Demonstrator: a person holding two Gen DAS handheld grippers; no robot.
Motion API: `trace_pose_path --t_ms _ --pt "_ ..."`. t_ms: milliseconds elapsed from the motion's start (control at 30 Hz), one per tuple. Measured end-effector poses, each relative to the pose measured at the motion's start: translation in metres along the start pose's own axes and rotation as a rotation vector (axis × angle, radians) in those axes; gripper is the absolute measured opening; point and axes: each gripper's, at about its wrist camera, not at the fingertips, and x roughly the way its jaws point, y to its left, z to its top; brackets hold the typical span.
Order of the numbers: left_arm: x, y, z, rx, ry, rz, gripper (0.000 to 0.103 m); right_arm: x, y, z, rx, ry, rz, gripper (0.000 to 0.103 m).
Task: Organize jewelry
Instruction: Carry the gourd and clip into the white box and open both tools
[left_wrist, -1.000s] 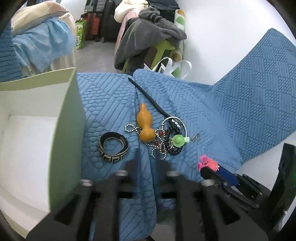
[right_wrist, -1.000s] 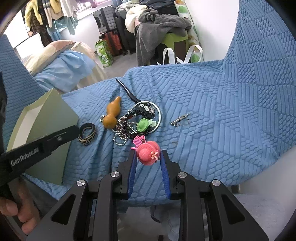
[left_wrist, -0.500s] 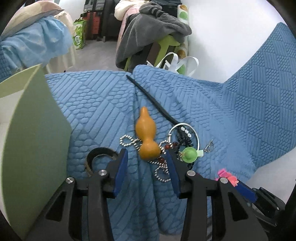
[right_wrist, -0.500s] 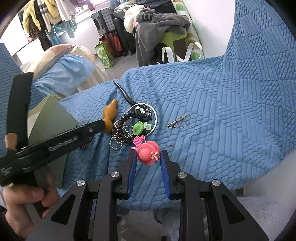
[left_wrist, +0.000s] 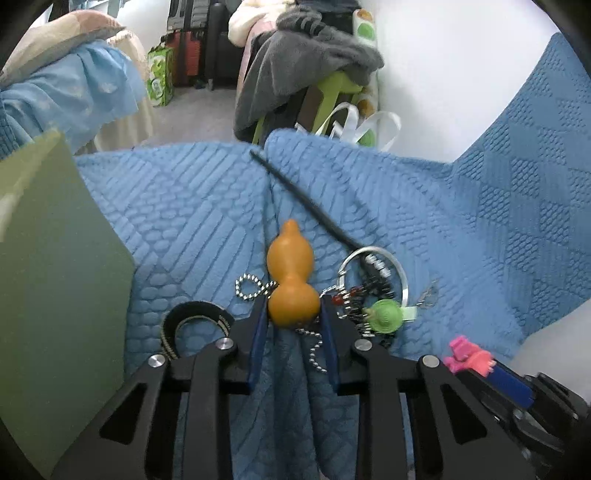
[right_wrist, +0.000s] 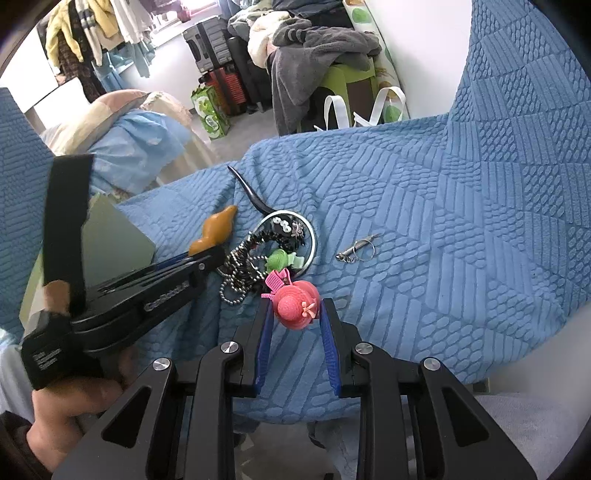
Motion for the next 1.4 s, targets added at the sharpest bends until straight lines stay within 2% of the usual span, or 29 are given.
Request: trace_pose_path --t_ms 233,400,500,667,933,1133,1267,1400 --pt "-0.059 -0.004 0.009 0.037 -0.052 -0.023 0.028 -0.031 0.015 0.011 -0.028 -0.050 -0.015 0.023" --pt "-0.111 -0.001 0.013 0.037 -0.103 -0.050 0.028 -0.064 0.028 0.027 -0.032 -0.107 0.005 0.023" --pt "-0.142 0.002 0.016 0.055 -0.145 -0.018 0.028 -0.086 0.038 0.035 -0.040 -0.143 0.023 0.023" --pt "-0.189 0.016 0.022 0.052 -0.200 -0.012 0.028 -0.119 0.060 0.046 -0.069 -0.195 0.062 0.023" --pt "-0.256 0.047 0.027 0.030 -0.303 0.032 0.028 -0.156 0.111 0.064 -0.129 -0.260 0.138 0.023" --pt "-0.277 0.081 0.021 0.006 -0.319 0.084 0.028 -0.162 0.159 0.071 -0.196 -0.271 0.189 0.023" --pt "-0.269 0.111 0.013 -0.042 -0.275 0.114 0.028 -0.144 0.194 0.069 -0.250 -0.228 0.208 0.023" --pt "-0.248 0.139 0.003 -0.098 -0.196 0.133 0.028 -0.112 0.215 0.061 -0.275 -0.155 0.209 0.023"
